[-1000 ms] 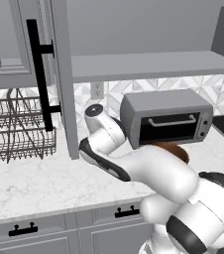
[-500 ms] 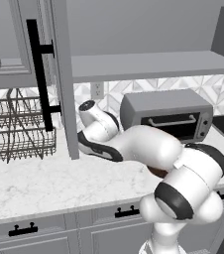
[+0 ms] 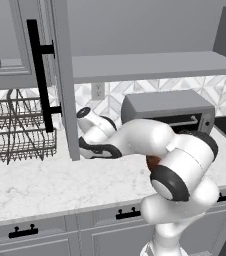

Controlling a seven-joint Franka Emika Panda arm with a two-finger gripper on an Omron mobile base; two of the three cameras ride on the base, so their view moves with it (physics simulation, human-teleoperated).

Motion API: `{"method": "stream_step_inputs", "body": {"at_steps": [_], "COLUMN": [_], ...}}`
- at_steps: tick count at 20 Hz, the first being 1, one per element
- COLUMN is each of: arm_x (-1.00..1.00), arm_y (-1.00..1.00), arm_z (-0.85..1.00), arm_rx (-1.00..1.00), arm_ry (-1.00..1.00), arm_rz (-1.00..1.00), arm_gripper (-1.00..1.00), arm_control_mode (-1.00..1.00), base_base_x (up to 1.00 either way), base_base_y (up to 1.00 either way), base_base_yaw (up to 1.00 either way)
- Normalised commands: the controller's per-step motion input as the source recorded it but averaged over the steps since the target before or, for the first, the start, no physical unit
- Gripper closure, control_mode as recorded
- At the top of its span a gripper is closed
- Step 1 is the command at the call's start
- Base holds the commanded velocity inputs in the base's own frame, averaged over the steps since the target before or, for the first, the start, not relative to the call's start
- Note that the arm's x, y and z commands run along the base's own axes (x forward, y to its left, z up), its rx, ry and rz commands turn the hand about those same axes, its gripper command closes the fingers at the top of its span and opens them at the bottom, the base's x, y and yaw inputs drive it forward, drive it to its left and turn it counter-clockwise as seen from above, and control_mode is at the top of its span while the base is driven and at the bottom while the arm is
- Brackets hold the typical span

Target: Pick up the bowls on the counter and stack them on top of one another in the open cabinet. Place the smaller bowl on top of the larger bowl.

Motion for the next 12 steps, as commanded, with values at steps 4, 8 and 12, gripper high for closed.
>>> {"method": "stream_step_inputs", "body": {"at_steps": [4, 8, 12], "arm_x": [0.32, 0.32, 0.36], "arm_y": [0.0, 0.0, 0.0], "arm_z": [-0.16, -0.27, -0.3], "arm_rx": [-0.09, -0.11, -0.08], "arm_ry": [0.01, 0.0, 0.0], "arm_rz": [0.0, 0.0, 0.0], "arm_gripper": [-1.0, -1.0, -1.0], "arm_control_mode": [-1.0, -1.0, -1.0], "base_base_x": [0.0, 0.0, 0.0], "base_base_y": [0.0, 0.0, 0.0], "base_base_yaw": [0.0, 0.0, 0.0]}}
